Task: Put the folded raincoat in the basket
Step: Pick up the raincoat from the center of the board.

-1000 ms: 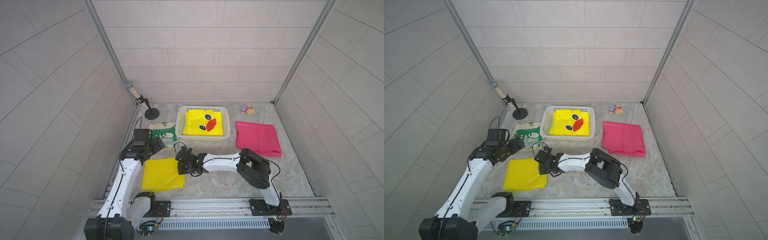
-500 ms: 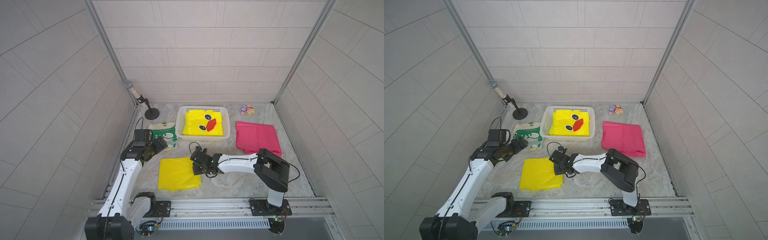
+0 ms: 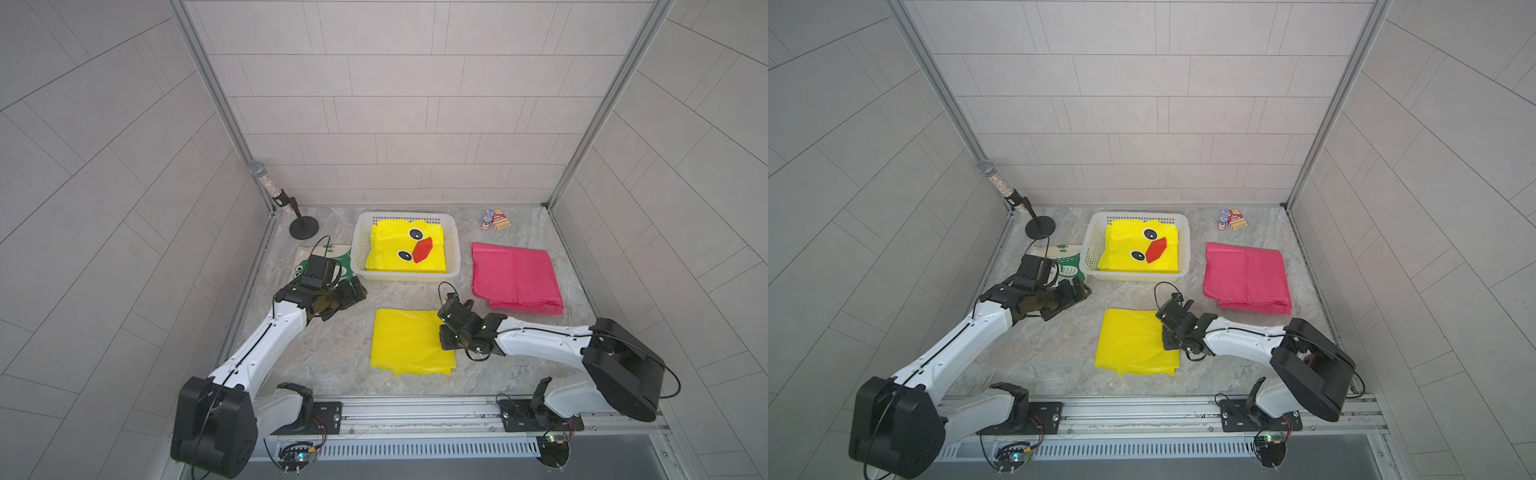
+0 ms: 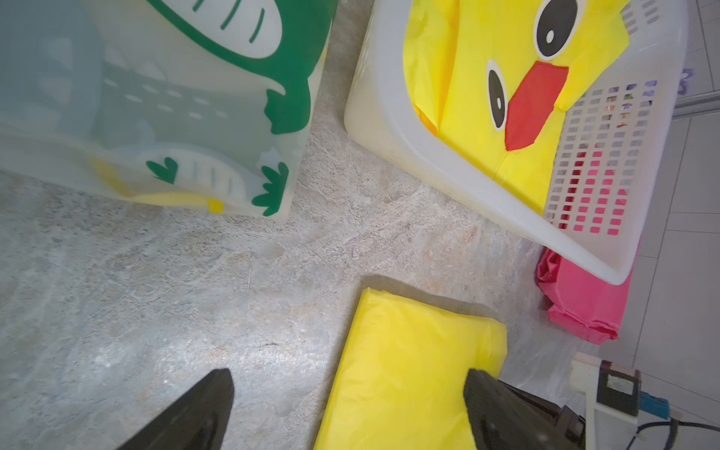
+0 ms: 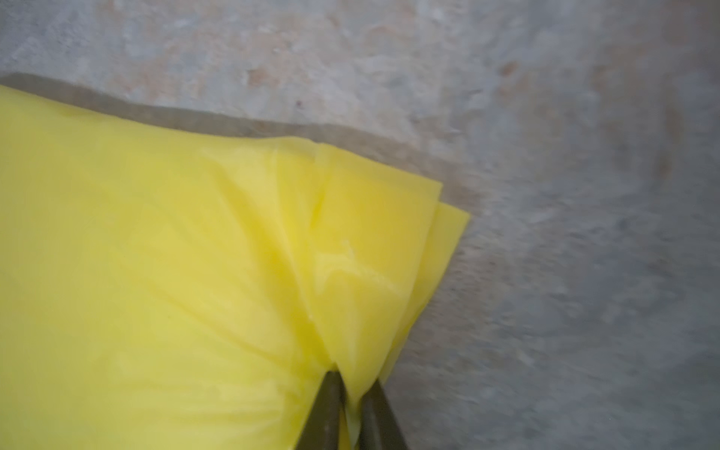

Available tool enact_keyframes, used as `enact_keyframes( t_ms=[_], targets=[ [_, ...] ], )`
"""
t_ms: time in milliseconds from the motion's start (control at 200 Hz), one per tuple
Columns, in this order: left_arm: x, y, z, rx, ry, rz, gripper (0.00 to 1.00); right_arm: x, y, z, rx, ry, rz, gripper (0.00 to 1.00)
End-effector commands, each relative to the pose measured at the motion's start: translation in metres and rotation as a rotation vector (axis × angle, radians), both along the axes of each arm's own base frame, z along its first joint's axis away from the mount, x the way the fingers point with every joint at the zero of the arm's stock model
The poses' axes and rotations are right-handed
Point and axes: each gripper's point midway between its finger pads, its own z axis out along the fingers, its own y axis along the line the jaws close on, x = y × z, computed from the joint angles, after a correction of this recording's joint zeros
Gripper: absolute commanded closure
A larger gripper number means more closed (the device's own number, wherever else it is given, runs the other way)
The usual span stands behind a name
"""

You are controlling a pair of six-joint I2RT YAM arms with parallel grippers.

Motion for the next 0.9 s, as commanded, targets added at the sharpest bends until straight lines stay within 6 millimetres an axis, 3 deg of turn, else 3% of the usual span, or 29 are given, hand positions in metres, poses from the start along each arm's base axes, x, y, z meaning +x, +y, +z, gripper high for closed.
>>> enact_keyframes(
  t_ms=[0,120,225,380,535,700,896],
  targets=[
    [-0.01,-0.022,0.0,-0.07,-0.004,-0.099,0.04,-0.014,-0.026,-0.002,-0.051,0.004,0.021,0.59],
    [-0.029,-0.037,-0.019,-0.078,0.067,-0.166,0.04,-0.013,-0.031,0.01,-0.006,-0.036,0.012,0.33],
    [-0.043,-0.049,-0.032,-0.07,0.099,-0.227,0.04,-0.015,-0.033,0.017,0.077,-0.005,-0.023,0.26],
    [-0.057,-0.065,-0.047,-0.079,0.132,-0.284,0.04,-0.022,-0.034,0.027,0.184,0.057,-0.072,0.24],
    [-0.053,-0.066,-0.062,-0.069,0.14,-0.265,0.1,-0.027,-0.028,0.03,0.252,0.105,-0.105,0.24],
    [-0.057,-0.063,-0.079,-0.012,0.199,-0.29,0.1,-0.031,-0.029,0.017,0.224,0.161,-0.12,0.25],
    [-0.056,-0.074,-0.095,-0.023,0.214,-0.31,0.14,-0.034,-0.022,-0.002,0.216,0.231,-0.106,0.27]
  ],
)
